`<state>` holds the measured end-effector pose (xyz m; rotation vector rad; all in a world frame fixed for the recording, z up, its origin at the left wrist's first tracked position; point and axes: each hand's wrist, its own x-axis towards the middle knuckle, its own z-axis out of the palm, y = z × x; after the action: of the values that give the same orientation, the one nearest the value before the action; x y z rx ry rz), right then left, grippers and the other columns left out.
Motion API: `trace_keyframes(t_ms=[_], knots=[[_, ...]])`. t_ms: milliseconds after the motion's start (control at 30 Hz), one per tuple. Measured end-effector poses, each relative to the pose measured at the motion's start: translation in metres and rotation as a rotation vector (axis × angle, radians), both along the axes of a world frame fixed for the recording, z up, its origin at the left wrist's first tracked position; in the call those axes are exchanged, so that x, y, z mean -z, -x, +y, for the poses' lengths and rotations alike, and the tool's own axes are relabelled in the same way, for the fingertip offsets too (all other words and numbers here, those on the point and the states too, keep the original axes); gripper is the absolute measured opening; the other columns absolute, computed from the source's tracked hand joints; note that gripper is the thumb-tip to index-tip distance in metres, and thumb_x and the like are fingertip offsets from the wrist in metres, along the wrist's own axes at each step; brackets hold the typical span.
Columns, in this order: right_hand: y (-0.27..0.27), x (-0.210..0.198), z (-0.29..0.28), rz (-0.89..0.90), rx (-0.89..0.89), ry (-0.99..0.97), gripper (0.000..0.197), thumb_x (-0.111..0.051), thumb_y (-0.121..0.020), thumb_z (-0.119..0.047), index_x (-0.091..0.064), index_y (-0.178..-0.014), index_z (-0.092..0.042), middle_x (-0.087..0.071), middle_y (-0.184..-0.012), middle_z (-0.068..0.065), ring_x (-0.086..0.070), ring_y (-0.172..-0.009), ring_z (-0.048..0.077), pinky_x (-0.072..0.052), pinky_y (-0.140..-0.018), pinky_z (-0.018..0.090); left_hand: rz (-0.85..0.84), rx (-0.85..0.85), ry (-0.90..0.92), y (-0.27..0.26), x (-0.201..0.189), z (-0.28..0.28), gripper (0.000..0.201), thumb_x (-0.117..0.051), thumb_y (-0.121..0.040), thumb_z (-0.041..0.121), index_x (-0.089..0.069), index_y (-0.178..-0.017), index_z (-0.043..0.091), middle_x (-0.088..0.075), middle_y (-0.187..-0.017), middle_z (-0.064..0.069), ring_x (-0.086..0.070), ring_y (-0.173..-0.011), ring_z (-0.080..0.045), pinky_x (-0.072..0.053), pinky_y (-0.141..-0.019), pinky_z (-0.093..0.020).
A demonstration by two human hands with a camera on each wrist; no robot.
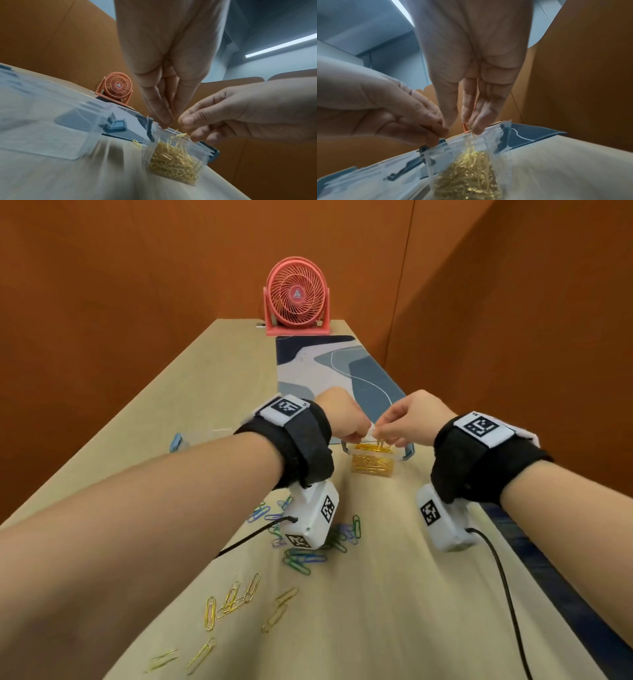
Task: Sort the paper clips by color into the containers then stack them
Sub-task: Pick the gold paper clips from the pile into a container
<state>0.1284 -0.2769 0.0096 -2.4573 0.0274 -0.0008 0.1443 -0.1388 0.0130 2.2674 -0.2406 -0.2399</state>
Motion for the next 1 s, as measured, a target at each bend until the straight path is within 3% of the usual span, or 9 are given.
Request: trace_keyframes(t_ms=[133,200,267,333,467,633,833,900,1000], knots=[[0.011,-0.001,-0.003,-0.009,-0.07,0.039,0.036,-0.072,-0.079,-0.026,-0.065,-0.112,-0.013,-0.067,-0.103,0.003,-0.065,-0.088,0.017,-0.054,-0.069,0.024,-0.039,0.037,-0.032,0.016,-0.008,0.026,0.016,-0.064,-0.083,0.005,-0.071,-0.098,0.006,-0.071,-0.094,-0.011,-0.068,-0.081,-0.017,-0.057,-0.084,-0.03],[0.028,-0.006,-0.002,-0.08,-0.105,0.025,0.033,-0.072,-0.079,-0.025,-0.066,-0.111,-0.017,-0.066,-0.105,0.002,-0.061,-0.086,0.014,-0.052,-0.063,0.02,-0.036,0.102,-0.048,0.034,-0.016,0.052,0.013,-0.069,-0.08,0.004,-0.071,-0.092,0.007,-0.071,-0.082,-0.008,-0.066,-0.068,-0.012,-0.058,-0.074,-0.023],[0.051,-0.01,0.004,-0.09,-0.191,0.0,0.025,-0.076,-0.076,-0.024,-0.071,-0.1,-0.02,-0.069,-0.095,0.004,-0.059,-0.072,0.008,-0.049,-0.056,0.016,-0.003,0.203,-0.161,0.059,-0.022,0.083,0.012,-0.075,-0.074,0.006,-0.072,-0.085,0.011,-0.07,-0.071,-0.003,-0.063,-0.058,-0.008,-0.055,-0.061,-0.016],[0.078,-0.01,0.016,-0.002,-0.334,0.023,0.018,-0.079,-0.072,-0.023,-0.073,-0.089,-0.022,-0.072,-0.084,0.004,-0.057,-0.059,0.005,-0.048,-0.053,0.013,0.106,0.305,-0.353,0.087,-0.023,0.114,0.014,-0.081,-0.069,0.014,-0.072,-0.078,0.018,-0.07,-0.067,0.003,-0.062,-0.056,-0.006,-0.05,-0.057,-0.013],[0.131,0.003,0.054,0.175,-0.632,0.191,0.02,-0.082,-0.067,-0.028,-0.073,-0.085,-0.026,-0.069,-0.074,-0.008,-0.056,-0.059,-0.002,-0.044,-0.058,0.008,0.361,0.391,-0.576,0.143,-0.001,0.169,0.021,-0.086,-0.061,0.024,-0.067,-0.07,0.023,-0.067,-0.062,0.009,-0.059,-0.055,-0.004,-0.046,-0.057,-0.017],[0.149,0.029,0.092,0.195,-0.696,0.259,0.029,-0.081,-0.068,-0.023,-0.071,-0.095,-0.021,-0.061,-0.073,-0.01,-0.053,-0.058,0.002,-0.048,-0.068,0.019,0.365,0.295,-0.468,0.179,0.028,0.198,0.025,-0.088,-0.058,0.024,-0.065,-0.067,0.023,-0.064,-0.06,0.008,-0.058,-0.056,-0.006,-0.044,-0.054,-0.017],[0.148,0.035,0.124,0.15,-0.691,0.184,0.016,-0.077,-0.073,-0.019,-0.074,-0.089,-0.018,-0.057,-0.056,-0.016,-0.053,-0.049,-0.009,-0.042,-0.06,0.005,0.161,0.229,-0.228,0.173,0.038,0.183,0.015,-0.083,-0.068,0.02,-0.072,-0.078,0.019,-0.07,-0.071,0.004,-0.061,-0.063,-0.005,-0.046,-0.061,-0.011],[0.149,0.032,0.125,0.125,-0.66,0.185,0.026,-0.08,-0.07,-0.025,-0.072,-0.093,-0.019,-0.058,-0.064,-0.015,-0.054,-0.055,-0.006,-0.044,-0.062,0.007,0.072,0.2,-0.228,0.17,0.037,0.181,0.021,-0.085,-0.065,0.025,-0.071,-0.08,0.021,-0.071,-0.074,0.004,-0.061,-0.065,-0.001,-0.049,-0.066,-0.015],[0.15,0.031,0.121,0.091,-0.638,0.247,0.062,-0.084,-0.062,-0.038,-0.06,-0.118,-0.026,-0.055,-0.095,-0.012,-0.053,-0.081,0.003,-0.046,-0.079,0.018,0.023,0.142,-0.286,0.173,0.038,0.185,0.05,-0.087,-0.055,0.039,-0.065,-0.098,0.028,-0.062,-0.083,0.013,-0.058,-0.073,0.001,-0.048,-0.072,-0.015]])
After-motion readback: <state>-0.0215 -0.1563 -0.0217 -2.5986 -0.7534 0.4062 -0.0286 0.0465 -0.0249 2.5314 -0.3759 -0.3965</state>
